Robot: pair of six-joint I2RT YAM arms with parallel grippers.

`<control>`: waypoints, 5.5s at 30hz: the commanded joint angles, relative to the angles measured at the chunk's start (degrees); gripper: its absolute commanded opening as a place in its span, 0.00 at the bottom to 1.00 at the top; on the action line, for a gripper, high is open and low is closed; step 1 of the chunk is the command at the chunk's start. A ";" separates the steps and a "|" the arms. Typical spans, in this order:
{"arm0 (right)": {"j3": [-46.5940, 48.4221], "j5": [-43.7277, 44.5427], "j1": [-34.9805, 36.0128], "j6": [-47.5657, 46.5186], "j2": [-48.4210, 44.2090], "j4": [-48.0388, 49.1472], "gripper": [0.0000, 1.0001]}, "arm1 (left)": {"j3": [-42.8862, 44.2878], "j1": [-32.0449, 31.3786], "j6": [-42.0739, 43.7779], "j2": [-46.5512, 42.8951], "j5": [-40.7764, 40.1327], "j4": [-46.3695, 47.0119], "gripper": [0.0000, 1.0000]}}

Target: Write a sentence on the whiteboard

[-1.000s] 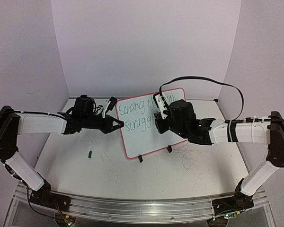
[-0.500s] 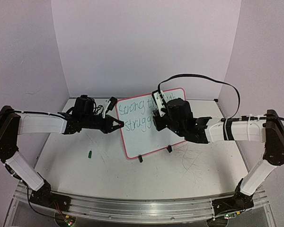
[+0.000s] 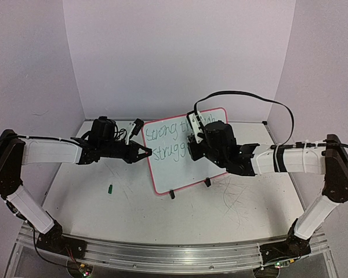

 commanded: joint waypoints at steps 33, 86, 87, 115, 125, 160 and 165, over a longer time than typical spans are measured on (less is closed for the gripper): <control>-5.94 -8.31 -2.76 1.20 -8.22 3.08 0.00 | 0.70 1.09 6.14 2.51 -11.29 -3.53 0.00; -1.53 -1.09 -2.79 2.85 -0.86 2.47 0.00 | 0.25 1.07 6.28 1.47 -11.87 -3.72 0.00; -1.37 -1.18 -2.78 2.85 -0.71 2.46 0.00 | 0.25 1.04 6.32 1.47 -11.87 -3.72 0.00; -5.42 -4.70 -2.26 7.72 -1.66 -0.67 0.00 | 0.39 1.09 6.30 1.28 -12.13 -3.84 0.00; -7.35 -0.82 -2.26 8.66 -2.83 -1.22 0.00 | 0.46 1.09 6.31 1.32 -11.97 -3.84 0.00; -6.73 -0.29 -4.89 5.61 -4.73 6.50 0.00 | 0.50 1.09 6.36 1.34 -12.04 -4.15 0.00; -5.95 0.21 -4.91 5.64 -3.78 6.51 0.00 | 0.21 1.09 6.39 1.17 -12.16 -4.17 0.00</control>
